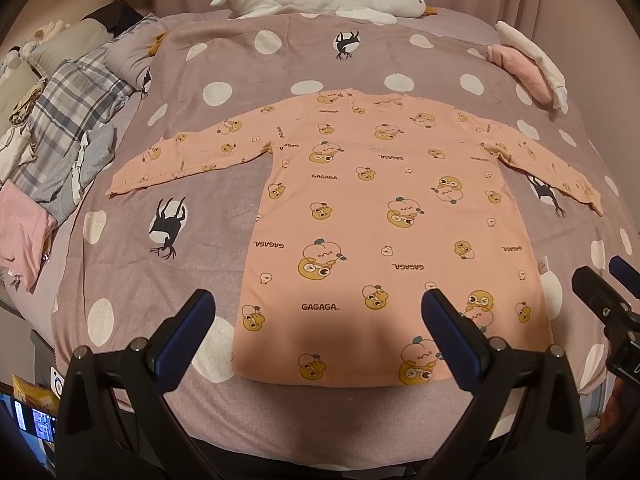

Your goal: Fold small clothes

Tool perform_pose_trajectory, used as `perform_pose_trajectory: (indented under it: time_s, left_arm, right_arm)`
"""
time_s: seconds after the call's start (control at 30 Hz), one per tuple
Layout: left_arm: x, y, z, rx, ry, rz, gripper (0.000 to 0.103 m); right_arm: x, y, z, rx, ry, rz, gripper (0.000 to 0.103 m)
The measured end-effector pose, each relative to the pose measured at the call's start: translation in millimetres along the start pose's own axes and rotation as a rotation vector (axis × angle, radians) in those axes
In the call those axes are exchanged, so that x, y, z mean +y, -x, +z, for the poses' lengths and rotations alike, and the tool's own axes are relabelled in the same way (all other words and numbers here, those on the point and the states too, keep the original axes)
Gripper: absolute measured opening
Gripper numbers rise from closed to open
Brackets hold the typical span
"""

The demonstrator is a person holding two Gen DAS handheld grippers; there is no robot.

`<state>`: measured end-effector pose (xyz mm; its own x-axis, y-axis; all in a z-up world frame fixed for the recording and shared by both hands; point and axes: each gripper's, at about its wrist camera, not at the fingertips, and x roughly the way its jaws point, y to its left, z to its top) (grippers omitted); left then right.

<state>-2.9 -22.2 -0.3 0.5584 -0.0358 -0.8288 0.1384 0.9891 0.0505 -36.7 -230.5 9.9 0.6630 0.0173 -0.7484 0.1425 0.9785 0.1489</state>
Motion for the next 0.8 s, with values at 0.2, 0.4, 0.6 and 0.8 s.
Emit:
perform_pose_trajectory:
  time_s: [0.2, 0.4, 0.6, 0.8]
  left_arm:
    - [-2.0, -0.2, 0.1, -0.001, -0.007, -0.003, 0.103]
    - [-2.9, -0.8, 0.6, 0.001, -0.009, -0.003, 0.103]
    - [-3.8, -0.7, 0.8, 0.001, -0.011, -0.004, 0.103]
    - [-5.5, -1.3, -1.2, 0.000, -0.016, -0.006, 0.103]
  right_arm:
    - [-0.7, -0.8, 0.4, 0.006, -0.008, 0.000, 0.102]
    - [-3.1, -3.1, 0.3, 0.007, -0.015, 0.000, 0.102]
    - [-4.9, -3.2, -1.4, 0.007, -0.018, 0.001, 0.102]
    - [-5.0, -2.9, -1.1, 0.006, -0.017, 0.001, 0.102]
